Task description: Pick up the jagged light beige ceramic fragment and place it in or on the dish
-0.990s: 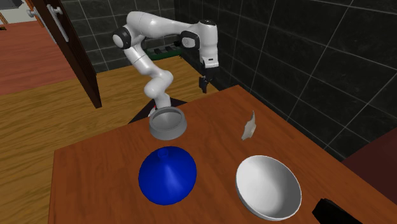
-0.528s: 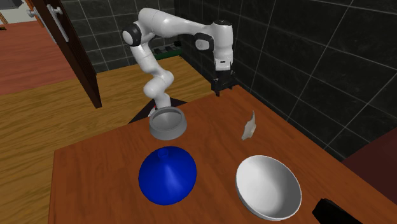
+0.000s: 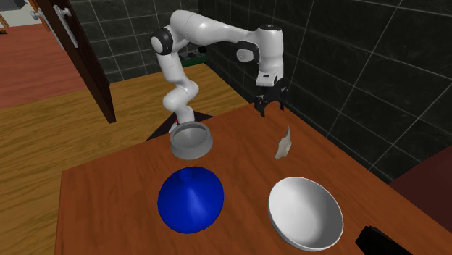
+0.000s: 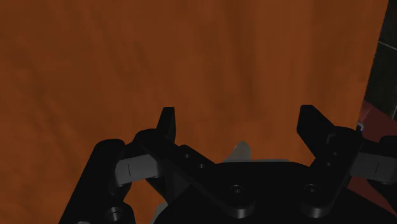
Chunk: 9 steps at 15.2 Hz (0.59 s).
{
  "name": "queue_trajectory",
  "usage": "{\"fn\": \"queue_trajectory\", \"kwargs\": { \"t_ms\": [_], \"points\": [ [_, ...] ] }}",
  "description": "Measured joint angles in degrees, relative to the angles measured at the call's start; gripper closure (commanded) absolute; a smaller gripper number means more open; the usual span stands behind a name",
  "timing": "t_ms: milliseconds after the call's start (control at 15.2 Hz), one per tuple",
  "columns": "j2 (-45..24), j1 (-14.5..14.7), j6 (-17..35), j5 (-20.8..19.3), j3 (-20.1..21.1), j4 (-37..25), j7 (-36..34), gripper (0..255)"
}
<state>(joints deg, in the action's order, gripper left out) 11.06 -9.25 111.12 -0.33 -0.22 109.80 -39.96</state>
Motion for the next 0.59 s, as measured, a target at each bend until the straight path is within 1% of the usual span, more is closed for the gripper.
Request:
{"fn": "queue_trajectory", "kwargs": {
  "t_ms": [66,396,528,594],
  "points": [
    [-1.1,-0.4,0.4,0.0,-0.1,-1.3,-1.8,0],
    [-9.8,-2.5,0.2,0.0,-1.6,-12.6,-10.0,0],
    [-12.3,-3.1,0.3,0.1,-2.2,-15.7,-12.9,0],
    [-12.8,-3.3,0.7,0.1,-2.4,-15.9,-13.3,0]
  ]
}}
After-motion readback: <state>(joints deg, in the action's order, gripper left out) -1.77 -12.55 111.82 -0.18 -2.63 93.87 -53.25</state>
